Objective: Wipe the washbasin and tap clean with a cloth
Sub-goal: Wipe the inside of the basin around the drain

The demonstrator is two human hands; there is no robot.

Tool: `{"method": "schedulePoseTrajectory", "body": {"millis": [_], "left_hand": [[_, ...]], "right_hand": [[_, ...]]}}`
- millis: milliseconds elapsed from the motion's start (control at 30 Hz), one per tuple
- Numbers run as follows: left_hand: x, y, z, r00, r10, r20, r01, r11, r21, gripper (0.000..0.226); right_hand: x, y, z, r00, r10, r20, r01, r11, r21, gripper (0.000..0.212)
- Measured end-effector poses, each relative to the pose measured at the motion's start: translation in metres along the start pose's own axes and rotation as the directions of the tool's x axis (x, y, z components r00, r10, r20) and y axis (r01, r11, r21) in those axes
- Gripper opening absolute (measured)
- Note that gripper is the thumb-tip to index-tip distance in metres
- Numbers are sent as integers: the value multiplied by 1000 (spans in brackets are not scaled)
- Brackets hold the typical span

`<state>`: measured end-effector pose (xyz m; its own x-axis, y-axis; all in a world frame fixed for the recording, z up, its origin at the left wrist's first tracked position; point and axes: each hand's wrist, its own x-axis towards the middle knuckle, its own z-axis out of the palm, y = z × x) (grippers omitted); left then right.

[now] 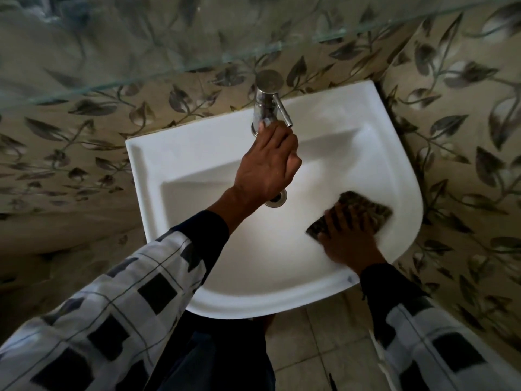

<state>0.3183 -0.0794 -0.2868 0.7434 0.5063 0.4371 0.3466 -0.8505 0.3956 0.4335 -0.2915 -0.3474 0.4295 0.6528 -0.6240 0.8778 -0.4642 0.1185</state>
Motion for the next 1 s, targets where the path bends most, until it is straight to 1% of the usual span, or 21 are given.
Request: {"method": "schedulePoseTrajectory", "body": {"millis": [33,67,133,167,200,267,300,333,367,400,433,500,567,633,700,733,800,833,933,1000], "left_hand": [[0,0,0,1000,-5,-3,5,1000,1,22],[-1,0,1,1000,-9,-4,9,1000,4,22],[-2,1,1,1000,-9,3,9,1000,12,22],[-1,2,1,1000,-10,10,10,1000,12,21],[-1,2,0,1000,-12,15,12,1000,12,21],[0,2,-1,1000,-16,15,16,1000,2,21],[0,2,-1,1000,-11,12,11,1000,3,21],[0,2,-1,1000,-6,10,6,1000,8,22],[0,1,-1,1000,-2,10,2,1000,14,22],[1,0,0,1000,1,11,-1,1000,18,22],[1,-1,0,1000,0,12,-1,1000,19,23],[0,0,0,1000,-4,14,3,1000,18,23],[0,1,1,1000,-1,15,1,1000,18,23],[0,0,1,1000,-4,8,3,1000,16,23],[0,1,1,1000,-4,9,4,1000,18,22],[0,1,0,1000,-2,18,2,1000,18,22],[1,1,-1,999,1,37,-2,1000,18,22],[1,1,-2,999,3,40,-3,1000,17,23],[1,0,-1,1000,6,27,-6,1000,20,23],[0,-2,0,1000,0,20,0,1000,16,22]], "right_hand": [[-8,-8,5,997,-9,70,10,1000,-16,69],[-13,-12,11,994,-20,103,23,999,-32,71],[-16,-5,18,989,-86,120,95,993,-76,80],[-13,5,17,989,-124,82,134,983,-129,83],[-6,17,16,988,-152,-23,145,970,-194,83],[7,43,10,969,-112,-218,70,979,-191,66],[12,52,6,969,-63,-241,22,985,-171,61],[13,53,2,975,-13,-221,-18,991,-134,60],[9,47,-4,972,6,-236,-36,992,-123,61],[6,40,0,958,6,-285,-40,993,-112,61],[-1,30,2,961,21,-274,-51,993,-102,62],[-17,10,12,983,65,-172,-83,992,-96,61],[-28,3,19,982,83,-167,-91,995,-42,65],[-26,12,17,986,65,-152,-74,996,-52,72],[-12,26,7,973,44,-226,-72,991,-116,71],[-2,31,7,963,44,-268,-75,991,-109,68],[11,38,3,958,81,-275,-99,994,-50,65],[13,37,7,965,90,-246,-101,994,-34,65],[4,30,17,982,36,-188,-50,996,-71,66],[4,33,20,967,31,-254,-56,994,-95,66]]}}
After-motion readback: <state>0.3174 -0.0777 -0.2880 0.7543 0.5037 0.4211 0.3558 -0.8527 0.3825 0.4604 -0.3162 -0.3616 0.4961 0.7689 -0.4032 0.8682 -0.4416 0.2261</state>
